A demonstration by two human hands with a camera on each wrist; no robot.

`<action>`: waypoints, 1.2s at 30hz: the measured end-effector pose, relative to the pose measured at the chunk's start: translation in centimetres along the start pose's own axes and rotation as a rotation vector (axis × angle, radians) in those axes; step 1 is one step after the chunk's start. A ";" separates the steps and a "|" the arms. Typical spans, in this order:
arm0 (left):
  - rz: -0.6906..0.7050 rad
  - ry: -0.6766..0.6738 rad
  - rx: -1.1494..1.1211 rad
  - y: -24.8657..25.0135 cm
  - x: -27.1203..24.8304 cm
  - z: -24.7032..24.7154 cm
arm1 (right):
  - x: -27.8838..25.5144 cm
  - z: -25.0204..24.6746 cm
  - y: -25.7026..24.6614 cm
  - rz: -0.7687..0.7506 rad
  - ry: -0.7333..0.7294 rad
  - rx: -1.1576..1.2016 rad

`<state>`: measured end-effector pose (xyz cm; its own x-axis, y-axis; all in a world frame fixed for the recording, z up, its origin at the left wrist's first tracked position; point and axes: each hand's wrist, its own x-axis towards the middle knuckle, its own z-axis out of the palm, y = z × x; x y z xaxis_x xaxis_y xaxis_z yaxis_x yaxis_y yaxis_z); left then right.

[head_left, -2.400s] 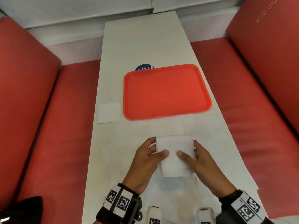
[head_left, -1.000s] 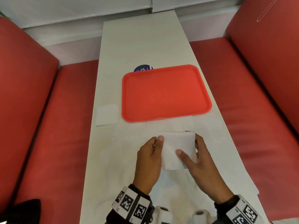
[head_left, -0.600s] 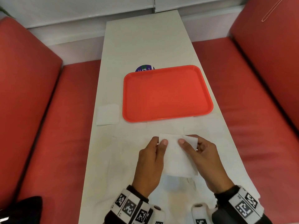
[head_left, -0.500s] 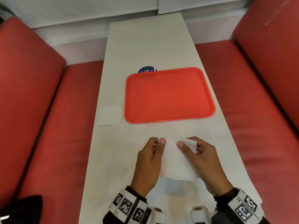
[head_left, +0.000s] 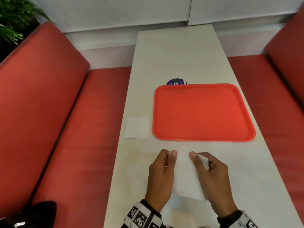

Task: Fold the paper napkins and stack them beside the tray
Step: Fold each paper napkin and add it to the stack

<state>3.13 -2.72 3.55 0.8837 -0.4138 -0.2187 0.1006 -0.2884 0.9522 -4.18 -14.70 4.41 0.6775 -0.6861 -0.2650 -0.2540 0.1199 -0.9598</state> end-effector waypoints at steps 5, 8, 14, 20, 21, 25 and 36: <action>0.022 -0.048 0.037 -0.9 3.9 -5.0 | 1.7 3.2 0.2 -0.110 0.012 -0.131; 0.036 0.122 0.143 -2.4 9.5 -8.7 | 3.5 2.6 0.1 -0.041 0.105 -0.084; -0.023 0.312 0.360 -5.2 18.7 -12.9 | 3.5 -2.0 2.2 0.009 0.261 -0.263; -0.063 0.351 0.438 -7.8 21.7 -13.1 | 0.6 -6.8 4.7 -0.007 0.191 -0.248; -0.083 0.355 0.457 -8.1 21.9 -13.0 | 1.0 -7.9 5.5 -0.065 0.210 -0.258; -0.143 0.378 0.502 -9.1 22.2 -13.1 | 3.6 -7.3 9.5 -0.308 0.309 -0.157; -0.082 0.425 0.424 -6.4 15.3 -12.5 | -1.2 0.1 11.4 -0.095 -0.190 -1.099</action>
<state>21.72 3.57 -3.20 0.9948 -0.0196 -0.1004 0.0625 -0.6602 0.7485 -7.83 -12.39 -6.19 0.7969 -0.5270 -0.2953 -0.6041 -0.6907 -0.3975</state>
